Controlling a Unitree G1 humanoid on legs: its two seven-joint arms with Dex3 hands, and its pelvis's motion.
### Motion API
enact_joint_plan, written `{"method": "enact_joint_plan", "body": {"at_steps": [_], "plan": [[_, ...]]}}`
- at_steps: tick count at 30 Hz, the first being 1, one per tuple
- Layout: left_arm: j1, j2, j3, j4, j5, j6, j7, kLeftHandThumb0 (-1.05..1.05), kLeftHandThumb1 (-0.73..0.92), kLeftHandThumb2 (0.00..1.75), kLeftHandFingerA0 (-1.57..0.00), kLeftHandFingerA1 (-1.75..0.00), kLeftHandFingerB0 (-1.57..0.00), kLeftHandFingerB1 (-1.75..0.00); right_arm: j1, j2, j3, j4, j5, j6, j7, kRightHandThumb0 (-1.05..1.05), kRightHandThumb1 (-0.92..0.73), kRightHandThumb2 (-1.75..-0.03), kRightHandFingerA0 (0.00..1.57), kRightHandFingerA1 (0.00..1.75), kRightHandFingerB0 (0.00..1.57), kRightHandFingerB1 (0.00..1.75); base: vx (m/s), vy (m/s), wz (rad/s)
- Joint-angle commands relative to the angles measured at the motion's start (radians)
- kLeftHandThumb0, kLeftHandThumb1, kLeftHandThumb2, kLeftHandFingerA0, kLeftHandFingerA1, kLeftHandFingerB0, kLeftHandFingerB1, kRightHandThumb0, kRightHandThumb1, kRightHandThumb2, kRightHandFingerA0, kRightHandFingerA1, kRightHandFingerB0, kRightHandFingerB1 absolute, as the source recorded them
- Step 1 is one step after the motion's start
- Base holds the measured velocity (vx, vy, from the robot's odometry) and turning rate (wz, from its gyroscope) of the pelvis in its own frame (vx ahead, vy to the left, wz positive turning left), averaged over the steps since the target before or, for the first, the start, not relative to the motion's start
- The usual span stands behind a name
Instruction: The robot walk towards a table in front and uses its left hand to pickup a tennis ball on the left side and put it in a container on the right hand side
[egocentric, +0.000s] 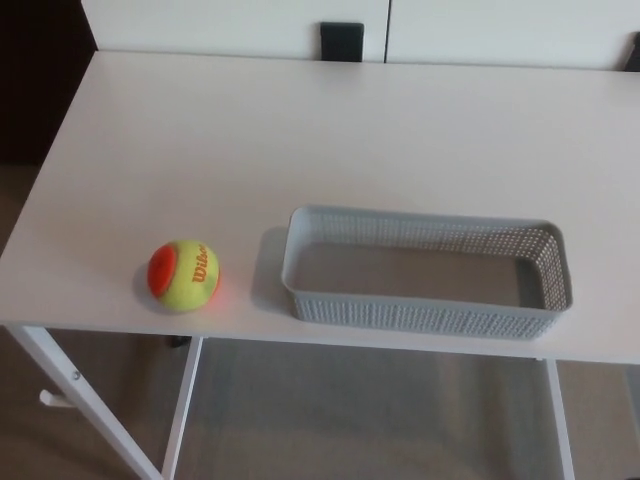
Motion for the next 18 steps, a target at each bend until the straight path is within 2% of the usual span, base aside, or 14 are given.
{"method": "enact_joint_plan", "body": {"at_steps": [1, 3, 4, 5, 6, 7, 8, 10, 11, 15, 16, 18], "plan": [[0.116, 0.0, -0.05, -0.255, -0.037, -0.052, -0.146, -0.08, 0.31, 0.51, -0.49, -0.72, -0.45, -0.61, 0.004, -0.024, -0.011, -0.022, 0.005, 0.031, 0.005, 0.0, -0.47, -0.88, 0.22, 0.54, 0.26, 0.54, 0.0, 0.0, 0.0], [0.169, 0.003, -0.071, -0.377, -0.068, -0.045, -0.195, -0.15, 0.3, 0.49, -0.5, -0.7, -0.45, -0.58, -0.004, -0.026, -0.01, -0.007, 0.002, 0.017, 0.003, 0.0, -0.47, -0.88, 0.22, 0.55, 0.26, 0.54, 0.0, 0.0, 0.0], [0.247, 0.039, -0.108, -0.561, -0.128, -0.089, -0.296, -0.28, 0.26, 0.57, -0.55, -0.66, -0.42, -0.55, -0.009, -0.023, -0.011, -0.01, 0.007, 0.031, 0.006, 0.0, -0.46, -0.88, 0.23, 0.55, 0.25, 0.54, 0.0, 0.0, 0.0], [0.282, 0.054, -0.123, -0.643, -0.154, -0.105, -0.34, -0.28, 0.26, 0.57, -0.55, -0.66, -0.42, -0.55, -0.011, -0.021, -0.012, -0.011, 0.009, 0.037, 0.008, 0.0, -0.46, -0.88, 0.23, 0.55, 0.25, 0.54, 0.0, 0.0, 0.0], [0.285, 0.054, -0.123, -0.65, -0.154, -0.099, -0.34, -0.28, 0.26, 0.57, -0.55, -0.66, -0.42, -0.55, -0.011, -0.021, -0.012, -0.011, 0.009, 0.037, 0.008, 0.0, -0.46, -0.88, 0.23, 0.55, 0.25, 0.54, 0.0, 0.0, 0.0], [0.323, 0.079, -0.129, -0.793, -0.216, -0.085, -0.368, -0.4, 0.25, 0.63, -0.52, -0.62, -0.44, -0.52, -0.018, -0.021, -0.013, -0.006, 0.012, 0.038, 0.01, -0.01, -0.47, -0.88, 0.22, 0.55, 0.24, 0.54, 0.0, 0.0, 0.0], [0.368, 0.111, -0.136, -0.968, -0.295, -0.068, -0.405, -0.4, 0.25, 0.63, -0.52, -0.62, -0.44, -0.52, -0.028, -0.021, -0.014, 0.0, 0.015, 0.041, 0.012, -0.01, -0.47, -0.88, 0.22, 0.55, 0.24, 0.54, 0.0, 0.0, 0.0], [0.385, 0.14, -0.118, -1.125, -0.373, -0.054, -0.416, -0.45, 0.27, 0.65, -0.47, -0.61, -0.42, -0.51, -0.039, -0.022, -0.012, 0.007, 0.011, 0.04, 0.009, -0.02, -0.46, -0.87, 0.23, 0.56, 0.26, 0.54, 0.0, 0.0, 0.0], [0.402, 0.177, -0.091, -1.302, -0.468, -0.048, -0.422, -0.45, 0.27, 0.65, -0.47, -0.61, -0.42, -0.51, -0.046, -0.022, -0.008, 0.017, 0.003, 0.035, 0.002, -0.02, -0.46, -0.87, 0.23, 0.56, 0.26, 0.54, 0.0, 0.0, 0.0], [0.39, 0.186, -0.053, -1.382, -0.539, -0.033, -0.423, -0.44, 0.27, 0.65, -0.47, -0.59, -0.44, -0.5, -0.047, -0.023, -0.003, 0.006, -0.002, 0.049, 0.001, -0.02, -0.46, -0.87, 0.23, 0.55, 0.26, 0.54, 0.0, 0.0, 0.0], [0.356, 0.183, -0.018, -1.427, -0.563, -0.052, -0.387, -0.58, 0.33, 0.69, -0.49, -0.58, -0.41, -0.51, -0.046, -0.026, -0.004, 0.01, 0.002, 0.031, 0.009, 0.0, -0.61, -0.57, 0.3, 0.51, 0.36, 0.46, 0.0, 0.0, 0.0], [0.304, 0.178, 0.036, -1.494, -0.598, -0.082, -0.335, -0.58, 0.33, 0.69, -0.49, -0.58, -0.41, -0.51, -0.044, -0.031, -0.007, 0.016, 0.009, 0.005, 0.02, 0.0, -0.61, -0.57, 0.3, 0.51, 0.36, 0.46, 0.0, 0.0, 0.0]]}}
